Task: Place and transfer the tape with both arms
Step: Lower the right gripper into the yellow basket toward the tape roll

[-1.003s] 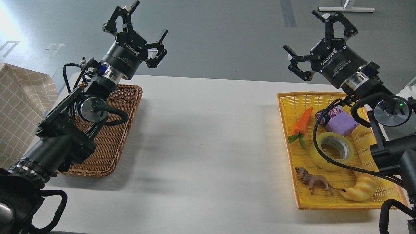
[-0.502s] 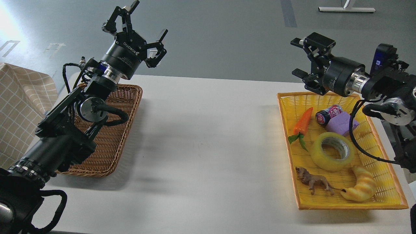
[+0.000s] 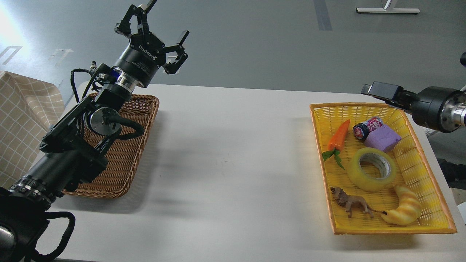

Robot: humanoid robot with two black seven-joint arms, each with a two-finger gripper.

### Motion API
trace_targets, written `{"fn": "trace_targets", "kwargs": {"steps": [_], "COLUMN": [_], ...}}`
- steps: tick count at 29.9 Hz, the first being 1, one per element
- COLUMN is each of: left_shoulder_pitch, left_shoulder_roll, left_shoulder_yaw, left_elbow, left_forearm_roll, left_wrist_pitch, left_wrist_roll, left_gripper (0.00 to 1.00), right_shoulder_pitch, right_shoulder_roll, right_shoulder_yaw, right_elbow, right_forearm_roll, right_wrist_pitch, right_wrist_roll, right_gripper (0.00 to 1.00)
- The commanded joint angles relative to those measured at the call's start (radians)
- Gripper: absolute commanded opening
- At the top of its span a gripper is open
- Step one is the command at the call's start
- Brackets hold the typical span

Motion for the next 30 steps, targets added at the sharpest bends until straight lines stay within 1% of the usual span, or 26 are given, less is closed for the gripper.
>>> {"fn": "trace_targets", "kwargs": {"steps": [1, 9, 13, 18, 21, 23, 27, 30], "left_shoulder_pitch": [-0.003, -0.004, -0.004, -0.004, -0.004, -0.004, -0.004, -0.004], "left_shoulder_roll": [0.005, 0.009, 0.006, 0.008, 0.006, 0.005, 0.001, 0.003], "left_shoulder_yaw": [0.000, -0.002, -0.002, -0.002, -0.002, -0.003, -0.003, -0.003], "left_elbow": [0.000, -0.001, -0.001, -0.001, -0.001, -0.001, -0.001, -0.001], "left_forearm_roll": [0.000, 0.000, 0.000, 0.000, 0.000, 0.000, 0.000, 0.000], "left_wrist_pitch": [0.000, 0.000, 0.000, 0.000, 0.000, 0.000, 0.000, 0.000], "left_wrist_roll": [0.000, 0.000, 0.000, 0.000, 0.000, 0.000, 0.000, 0.000], "left_gripper": [0.98, 0.98, 0.98, 0.98, 0.98, 0.98, 0.98, 0.98], "right_shoulder_pitch": [0.000, -0.026, -0.075, -0.140, -0.181, -0.197, -0.226, -0.239], "right_shoulder_roll": [-0.065, -0.120, -0.120, -0.119, -0.110, -0.108, -0.102, -0.090], "right_shoulder_yaw": [-0.030, -0.097, -0.101, -0.101, -0.102, -0.102, -0.102, -0.102], "right_elbow": [0.016, 0.020, 0.019, 0.016, 0.011, 0.010, 0.007, 0.007], "right_forearm_roll": [-0.019, -0.076, -0.154, -0.186, -0.217, -0.225, -0.231, -0.283], "right_wrist_pitch": [0.000, 0.000, 0.000, 0.000, 0.000, 0.000, 0.000, 0.000], "right_wrist_roll": [0.001, 0.000, 0.000, -0.002, -0.002, -0.002, -0.002, -0.002], "right_gripper": [1.00, 0.97, 0.96, 0.95, 0.93, 0.90, 0.89, 0.89]}}
